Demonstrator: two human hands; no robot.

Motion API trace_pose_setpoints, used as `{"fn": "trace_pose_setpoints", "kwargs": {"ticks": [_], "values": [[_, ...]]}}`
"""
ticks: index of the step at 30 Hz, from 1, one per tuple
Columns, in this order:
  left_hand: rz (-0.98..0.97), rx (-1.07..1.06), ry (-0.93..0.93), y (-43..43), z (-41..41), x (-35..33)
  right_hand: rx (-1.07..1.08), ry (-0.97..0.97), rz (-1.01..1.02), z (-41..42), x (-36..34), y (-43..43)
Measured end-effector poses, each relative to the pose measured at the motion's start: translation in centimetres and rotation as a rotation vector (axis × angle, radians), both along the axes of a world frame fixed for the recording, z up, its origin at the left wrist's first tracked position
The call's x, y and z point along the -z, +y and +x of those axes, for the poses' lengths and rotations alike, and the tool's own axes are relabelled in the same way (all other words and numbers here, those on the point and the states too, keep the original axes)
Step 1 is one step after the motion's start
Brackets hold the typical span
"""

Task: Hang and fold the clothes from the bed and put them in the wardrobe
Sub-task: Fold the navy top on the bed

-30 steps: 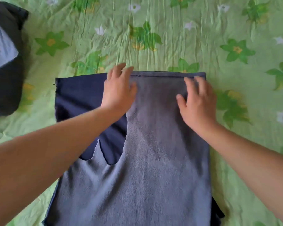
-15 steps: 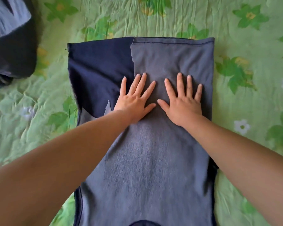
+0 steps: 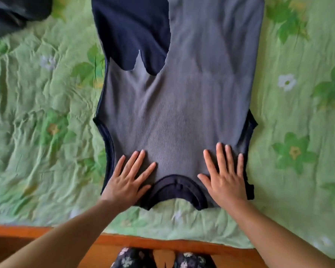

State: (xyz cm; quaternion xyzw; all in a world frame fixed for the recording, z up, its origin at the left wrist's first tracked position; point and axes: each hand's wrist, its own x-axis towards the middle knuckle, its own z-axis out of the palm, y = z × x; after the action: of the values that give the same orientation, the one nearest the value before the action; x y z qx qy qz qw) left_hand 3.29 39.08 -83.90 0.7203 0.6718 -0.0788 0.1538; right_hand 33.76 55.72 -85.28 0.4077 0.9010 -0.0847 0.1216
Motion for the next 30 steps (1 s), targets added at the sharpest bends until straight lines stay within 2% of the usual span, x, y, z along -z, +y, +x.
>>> {"fn": "trace_pose_setpoints", "kwargs": {"ticks": [4, 7, 10, 13, 15, 18, 21, 24, 26, 30], "values": [[-0.010, 0.012, 0.022, -1.2, -0.1, -0.7, -0.095, -0.070, -0.045, 1.1, -0.7, -0.9], [-0.017, 0.018, 0.030, -2.8, -0.4, -1.2, -0.084, -0.106, -0.063, 3.3, -1.6, -1.8], [-0.042, -0.007, 0.043, -4.7, -0.9, -2.1, -0.055, -0.076, -0.089, 5.3, -2.4, -2.7], [-0.083, 0.008, 0.022, -5.8, -1.7, -3.1, -0.115, -0.060, -0.148, 7.0, -3.4, -2.9], [-0.078, 0.026, -0.020, -5.4, -2.4, -3.7, -0.153, -0.006, -0.172, 7.5, -4.0, -2.4], [0.006, 0.026, -0.059, -4.5, -3.4, -4.2, -0.190, 0.161, -0.061, 7.8, -4.3, -1.1], [0.061, 0.020, -0.107, -3.5, -4.5, -5.2, -0.257, 0.235, 0.030, 6.9, -5.2, 0.5], [0.069, -0.101, -0.217, -1.6, -5.8, -6.6, -0.218, 0.316, -0.028, 5.5, -6.6, 2.3], [0.087, -0.284, -0.273, 0.3, -7.0, -7.7, -0.077, 0.407, -0.082, 4.4, -8.0, 4.4], [0.192, -0.592, -0.296, 7.8, -11.4, -9.9, 0.173, 0.462, 0.015, 0.8, -11.1, 12.3]]}}
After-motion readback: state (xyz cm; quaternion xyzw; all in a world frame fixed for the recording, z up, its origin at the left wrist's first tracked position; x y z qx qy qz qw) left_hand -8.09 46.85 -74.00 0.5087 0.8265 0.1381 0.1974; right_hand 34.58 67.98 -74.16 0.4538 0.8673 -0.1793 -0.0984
